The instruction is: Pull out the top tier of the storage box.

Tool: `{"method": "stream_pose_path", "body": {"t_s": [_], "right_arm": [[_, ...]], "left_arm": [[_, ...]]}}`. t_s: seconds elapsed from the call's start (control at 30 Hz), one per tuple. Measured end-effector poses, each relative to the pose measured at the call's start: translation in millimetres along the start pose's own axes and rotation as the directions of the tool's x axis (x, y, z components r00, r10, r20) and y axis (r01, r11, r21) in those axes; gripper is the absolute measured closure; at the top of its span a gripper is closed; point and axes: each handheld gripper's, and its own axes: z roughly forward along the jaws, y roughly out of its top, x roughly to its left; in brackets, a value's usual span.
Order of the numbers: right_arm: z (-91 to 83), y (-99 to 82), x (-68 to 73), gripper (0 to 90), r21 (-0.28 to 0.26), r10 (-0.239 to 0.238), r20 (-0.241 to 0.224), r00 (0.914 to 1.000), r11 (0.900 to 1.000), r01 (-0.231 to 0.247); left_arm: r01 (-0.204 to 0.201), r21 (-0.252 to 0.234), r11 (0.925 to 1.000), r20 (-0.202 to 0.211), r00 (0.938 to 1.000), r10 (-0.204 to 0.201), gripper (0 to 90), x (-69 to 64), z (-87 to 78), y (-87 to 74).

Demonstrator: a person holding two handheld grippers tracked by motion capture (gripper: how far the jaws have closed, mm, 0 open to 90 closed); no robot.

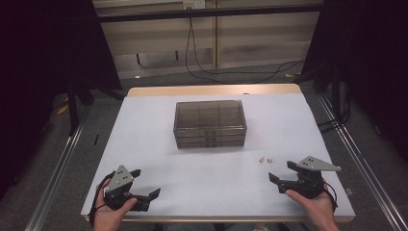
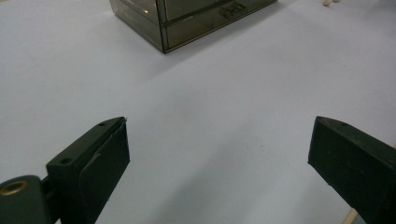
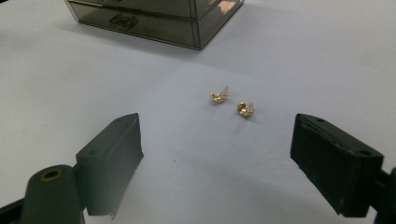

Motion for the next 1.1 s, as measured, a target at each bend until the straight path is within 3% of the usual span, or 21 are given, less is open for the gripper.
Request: {"method": "stream_pose_path", "body": {"t_s": [0.07, 0.17, 0.4, 0.43, 0.6, 0.8, 1.1], "right_arm": [[0.0, 0.1, 0.4, 15.8, 0.000, 0.008, -0.003, 1.0000, 1.0000, -0.008], [1.4, 0.2, 0.4, 15.8, -0.002, 0.011, -0.004, 0.9999, 0.9999, -0.011], [2.3, -0.6, -1.9, 15.8, 0.002, 0.017, -0.010, 0.9998, 0.9998, -0.017], [2.4, -0.6, -1.3, 15.8, 0.003, 0.012, -0.015, 0.9998, 0.9999, -0.012], [3.9, 0.1, 2.1, 15.8, 0.007, 0.014, -0.030, 0.9995, 0.9999, -0.013], [4.9, 0.4, 6.0, 15.8, 0.018, 0.002, -0.033, 0.9995, 0.9998, -0.002], [3.7, 0.2, 8.7, 15.8, 0.021, -0.015, -0.033, 0.9994, 0.9997, 0.015]], "left_arm": [[-0.005, 0.001, 1.0000, -0.002, 1.0000, 0.005, 4.9, 0.7, 0.2, 0.2], [0.023, -0.005, 0.9997, 0.004, 0.9997, -0.023, 4.9, -0.4, 1.6, 1.2], [0.012, -0.002, 0.9999, 0.011, 0.9999, -0.012, 5.5, -4.0, 3.8, 3.8], [-0.007, 0.000, 1.0000, 0.002, 1.0000, 0.007, 5.6, -5.3, 4.1, 4.8], [-0.022, -0.015, 0.9996, 0.007, 0.9997, 0.023, 5.6, -9.4, 6.3, 9.8], [-0.081, -0.005, 0.9967, 0.029, 0.9963, 0.081, 6.2, -16.2, 13.7, 15.6], [-0.179, -0.003, 0.9839, 0.037, 0.9832, 0.179, 11.5, -28.8, 21.9, 27.7]]}}
